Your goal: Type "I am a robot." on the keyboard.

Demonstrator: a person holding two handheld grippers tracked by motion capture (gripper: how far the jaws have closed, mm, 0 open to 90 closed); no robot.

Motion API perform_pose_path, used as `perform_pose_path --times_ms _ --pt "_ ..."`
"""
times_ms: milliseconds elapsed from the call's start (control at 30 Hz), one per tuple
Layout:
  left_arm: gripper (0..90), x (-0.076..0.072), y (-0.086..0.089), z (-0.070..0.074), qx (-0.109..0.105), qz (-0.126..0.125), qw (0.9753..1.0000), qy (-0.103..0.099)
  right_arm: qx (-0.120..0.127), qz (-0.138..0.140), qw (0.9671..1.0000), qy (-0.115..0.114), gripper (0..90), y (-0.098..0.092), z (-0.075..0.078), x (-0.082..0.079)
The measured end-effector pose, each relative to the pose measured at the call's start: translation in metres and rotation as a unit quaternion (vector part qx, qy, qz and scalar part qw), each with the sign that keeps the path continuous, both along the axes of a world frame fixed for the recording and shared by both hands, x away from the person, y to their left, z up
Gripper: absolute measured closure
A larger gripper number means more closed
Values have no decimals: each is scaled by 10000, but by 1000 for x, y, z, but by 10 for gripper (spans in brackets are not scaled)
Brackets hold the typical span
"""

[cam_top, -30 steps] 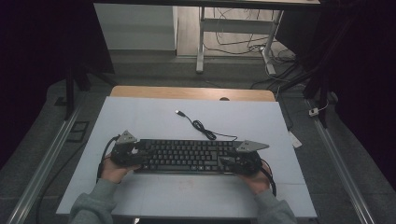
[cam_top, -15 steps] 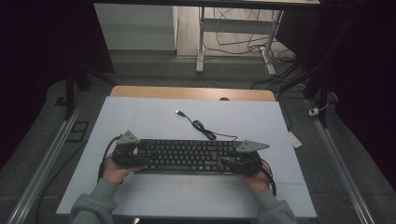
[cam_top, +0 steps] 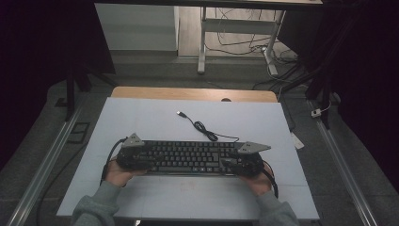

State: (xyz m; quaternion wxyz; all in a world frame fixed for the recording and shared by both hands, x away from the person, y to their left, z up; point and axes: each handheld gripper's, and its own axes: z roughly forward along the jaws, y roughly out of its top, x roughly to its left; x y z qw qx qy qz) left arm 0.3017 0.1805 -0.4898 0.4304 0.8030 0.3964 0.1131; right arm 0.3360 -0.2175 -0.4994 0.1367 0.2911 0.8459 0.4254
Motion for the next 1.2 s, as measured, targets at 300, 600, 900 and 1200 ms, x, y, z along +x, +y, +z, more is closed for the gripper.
perform_pose_path --times_ms 300,600,900,1200 --pt "455 -3 -13 -3 148 -360 9992 28 -6 -5 10000 11 542 0 -1 0" --pt "605 -5 -28 -9 525 -559 9970 35 -3 -3 10000 24 541 1 -1 0" --pt "830 -5 -33 -14 610 -685 9957 109 -13 8 10000 18 540 1 -1 0" --pt "884 -5 -43 -20 768 -810 9936 196 -48 2 10000 14 540 1 -2 0"
